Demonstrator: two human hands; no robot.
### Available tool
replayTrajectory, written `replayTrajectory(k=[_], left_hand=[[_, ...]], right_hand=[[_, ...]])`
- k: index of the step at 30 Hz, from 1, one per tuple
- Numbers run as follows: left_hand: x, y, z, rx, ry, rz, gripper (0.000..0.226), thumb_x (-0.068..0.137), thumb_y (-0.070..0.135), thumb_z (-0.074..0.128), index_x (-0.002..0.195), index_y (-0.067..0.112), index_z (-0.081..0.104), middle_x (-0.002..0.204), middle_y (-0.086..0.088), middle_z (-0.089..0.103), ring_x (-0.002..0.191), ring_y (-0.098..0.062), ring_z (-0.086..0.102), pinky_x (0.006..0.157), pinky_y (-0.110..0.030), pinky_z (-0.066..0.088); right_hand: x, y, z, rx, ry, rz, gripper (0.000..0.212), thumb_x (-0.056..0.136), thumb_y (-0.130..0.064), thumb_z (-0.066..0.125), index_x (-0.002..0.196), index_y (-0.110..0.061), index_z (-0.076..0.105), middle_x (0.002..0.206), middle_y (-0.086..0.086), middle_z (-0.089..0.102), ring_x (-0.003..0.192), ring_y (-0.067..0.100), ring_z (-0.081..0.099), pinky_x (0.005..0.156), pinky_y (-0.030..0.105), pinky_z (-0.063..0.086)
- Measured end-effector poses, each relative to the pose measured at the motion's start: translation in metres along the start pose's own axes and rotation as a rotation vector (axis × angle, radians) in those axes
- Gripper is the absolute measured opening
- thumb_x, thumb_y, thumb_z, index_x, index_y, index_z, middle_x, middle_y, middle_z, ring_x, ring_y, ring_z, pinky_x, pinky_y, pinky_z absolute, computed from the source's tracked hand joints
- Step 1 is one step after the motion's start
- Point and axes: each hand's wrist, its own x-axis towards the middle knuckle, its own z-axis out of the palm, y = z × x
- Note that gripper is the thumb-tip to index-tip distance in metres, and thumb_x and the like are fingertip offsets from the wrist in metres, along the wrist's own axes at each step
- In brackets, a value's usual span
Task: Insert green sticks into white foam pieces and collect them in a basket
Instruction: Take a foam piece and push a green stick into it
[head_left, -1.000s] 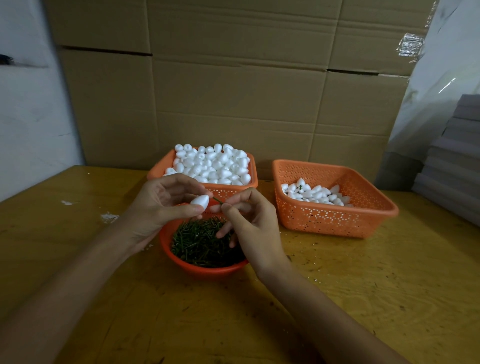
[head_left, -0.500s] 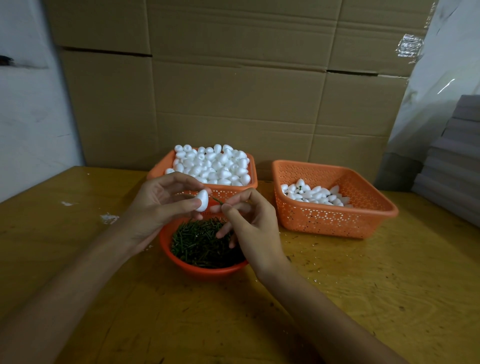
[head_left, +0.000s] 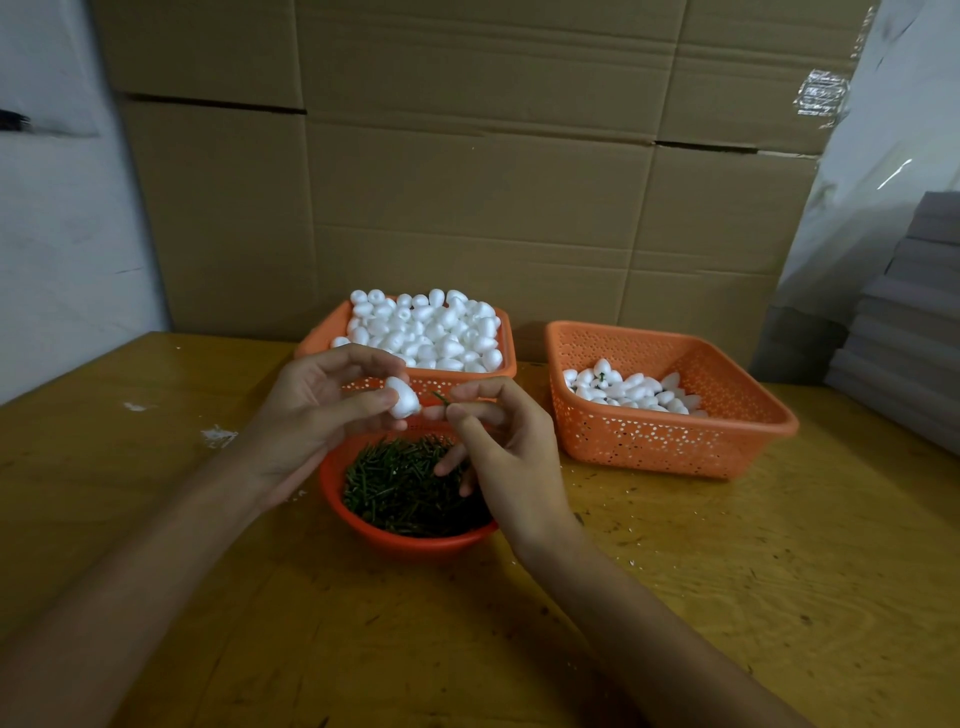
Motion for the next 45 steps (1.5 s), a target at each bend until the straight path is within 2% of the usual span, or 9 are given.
replayTrajectory(k=[4,6,11,14,20,28,34,37,45], left_hand=[[0.002,0.0,-0.001,-0.038,0.024,-0.008,0.051,0.061,0.037,0.101,0.103,0.015,0.081,0.108,-0.007,0.075,0.094,-0.024,0.076,0.076,-0.029,0.063],[0.002,-0.001,-0.002,-0.05,0.022,-0.009,0.055,0.059,0.04,0.102,0.103,0.016,0.081,0.11,-0.007,0.075,0.096,-0.023,0.076,0.077,-0.029,0.063],[0.002,0.0,-0.002,-0.059,0.001,-0.02,0.052,0.064,0.032,0.1,0.109,0.015,0.079,0.109,-0.007,0.073,0.1,-0.026,0.076,0.08,-0.031,0.064],[0.002,0.0,-0.003,-0.067,-0.006,-0.008,0.039,0.072,0.018,0.09,0.109,0.018,0.078,0.105,-0.005,0.072,0.1,-0.025,0.076,0.08,-0.032,0.064],[0.001,-0.003,-0.007,-0.043,-0.03,-0.003,0.035,0.078,0.001,0.077,0.108,0.019,0.077,0.104,-0.004,0.071,0.103,-0.025,0.073,0.084,-0.034,0.063],[0.0,-0.001,-0.006,-0.002,-0.041,-0.001,0.04,0.068,0.011,0.087,0.105,0.016,0.074,0.109,-0.01,0.07,0.107,-0.03,0.073,0.085,-0.032,0.063],[-0.002,0.002,-0.003,0.021,-0.061,0.01,0.038,0.071,0.0,0.088,0.104,0.011,0.072,0.11,-0.013,0.073,0.101,-0.026,0.076,0.081,-0.029,0.063],[-0.003,0.004,0.0,0.032,-0.053,0.013,0.034,0.069,0.003,0.082,0.101,0.012,0.073,0.108,-0.012,0.075,0.097,-0.024,0.076,0.079,-0.029,0.064],[-0.003,0.007,0.003,0.095,-0.066,0.015,0.032,0.067,0.009,0.09,0.095,0.019,0.079,0.108,-0.014,0.077,0.098,-0.025,0.077,0.078,-0.027,0.062]], right_hand=[[0.0,-0.001,0.0,0.002,-0.004,-0.001,0.003,0.106,-0.018,0.063,0.108,-0.019,0.061,0.106,0.001,0.08,0.063,0.025,0.073,0.047,0.027,0.05],[0.0,-0.002,0.0,0.002,-0.011,-0.004,0.003,0.106,-0.019,0.063,0.108,-0.018,0.06,0.106,0.001,0.08,0.064,0.025,0.073,0.047,0.028,0.05],[-0.001,-0.004,0.0,-0.017,-0.027,-0.012,0.004,0.105,-0.018,0.064,0.106,-0.017,0.059,0.106,0.001,0.08,0.063,0.027,0.073,0.046,0.029,0.049],[-0.001,-0.003,0.0,-0.024,-0.036,-0.007,0.004,0.103,-0.018,0.064,0.104,-0.017,0.061,0.104,0.001,0.081,0.064,0.024,0.073,0.047,0.029,0.05],[0.0,0.0,0.001,-0.042,-0.061,0.003,0.009,0.1,-0.02,0.065,0.097,-0.028,0.062,0.101,0.001,0.081,0.065,0.023,0.073,0.049,0.031,0.05],[-0.001,-0.003,0.001,-0.073,-0.086,0.015,0.008,0.102,-0.015,0.062,0.101,-0.023,0.062,0.103,-0.001,0.081,0.067,0.022,0.074,0.049,0.031,0.05],[-0.001,-0.005,0.001,-0.095,-0.103,0.024,0.009,0.104,-0.012,0.061,0.104,-0.021,0.062,0.104,-0.002,0.081,0.066,0.02,0.074,0.049,0.03,0.05],[-0.002,-0.006,0.001,-0.108,-0.121,0.02,0.008,0.104,-0.013,0.061,0.105,-0.021,0.061,0.104,-0.002,0.08,0.066,0.021,0.074,0.05,0.029,0.05],[-0.004,-0.006,0.002,-0.118,-0.175,0.018,0.011,0.105,-0.012,0.06,0.103,-0.017,0.05,0.105,0.0,0.081,0.063,0.021,0.072,0.049,0.028,0.047]])
